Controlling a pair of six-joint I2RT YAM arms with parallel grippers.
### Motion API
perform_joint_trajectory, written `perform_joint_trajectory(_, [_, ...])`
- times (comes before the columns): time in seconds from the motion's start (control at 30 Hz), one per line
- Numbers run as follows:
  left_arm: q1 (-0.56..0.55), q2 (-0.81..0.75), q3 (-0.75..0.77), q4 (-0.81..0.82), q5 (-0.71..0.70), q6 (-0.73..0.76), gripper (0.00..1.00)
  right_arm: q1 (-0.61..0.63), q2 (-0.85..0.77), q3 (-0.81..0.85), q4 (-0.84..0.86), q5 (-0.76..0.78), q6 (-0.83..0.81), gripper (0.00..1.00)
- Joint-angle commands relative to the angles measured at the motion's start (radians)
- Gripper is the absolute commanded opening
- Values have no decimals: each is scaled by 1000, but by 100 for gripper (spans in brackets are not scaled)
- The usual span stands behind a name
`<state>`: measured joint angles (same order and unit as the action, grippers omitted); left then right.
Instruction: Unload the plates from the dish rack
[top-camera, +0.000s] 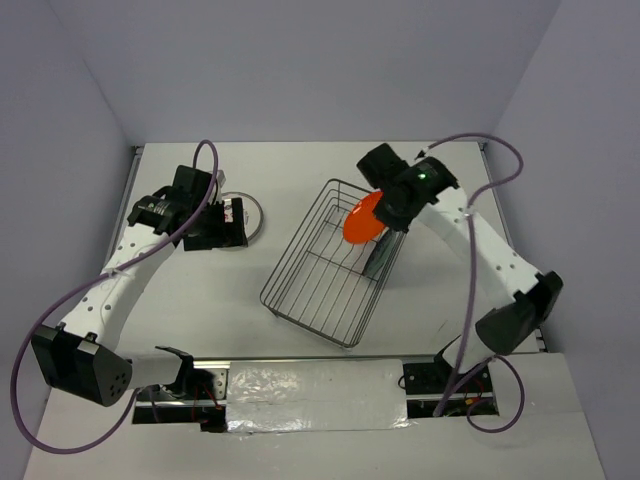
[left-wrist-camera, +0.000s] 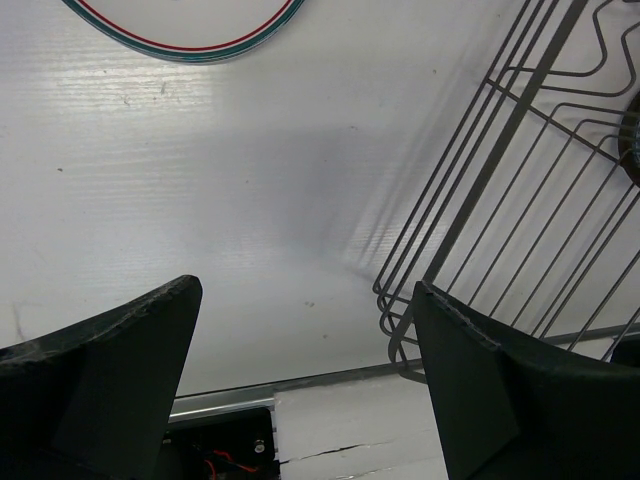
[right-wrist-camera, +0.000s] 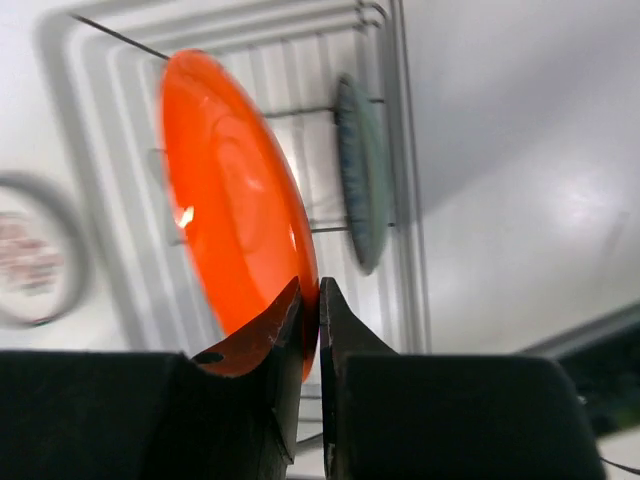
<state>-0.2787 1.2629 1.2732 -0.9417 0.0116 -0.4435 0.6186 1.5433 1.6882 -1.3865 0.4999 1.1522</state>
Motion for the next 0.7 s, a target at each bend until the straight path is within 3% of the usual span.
perform_joint_trajectory(0.0, [-5, -19, 28, 11, -9, 23, 100, -6, -152, 154, -49, 43, 0, 9])
perform_joint_trajectory(0.1, [-5, -16, 32, 15, -9, 23, 99, -57, -228, 131, 68, 42, -69, 10])
perform_joint_trajectory(0.17, [-5, -11, 34, 21, -1, 25, 99, -200, -281, -30, 338, -33, -202, 10])
perform_joint_trajectory(0.2, [-5, -7, 35, 21, 4, 23, 99, -264, -328, -103, 447, -144, -235, 9])
perform_joint_trajectory(0.23, [-5, -2, 38, 21, 11, 25, 100, -323, -345, -167, 543, -190, -247, 8])
perform_joint_trajectory(0.27, [-5, 0, 46, 21, 27, 23, 100, -439, -354, -277, 701, -227, -243, 0])
perform_joint_trajectory(0.33, [-5, -7, 52, 32, 40, 20, 100, -512, -347, -347, 872, -244, -246, 0])
perform_joint_trajectory(0.53, [-5, -46, 32, 55, 57, 0, 100, -684, -143, -398, 1055, -253, -226, 0])
perform_joint_trajectory(0.67, [-5, -65, -12, 54, 53, -6, 99, -740, 51, -328, 1005, -319, -210, 0])
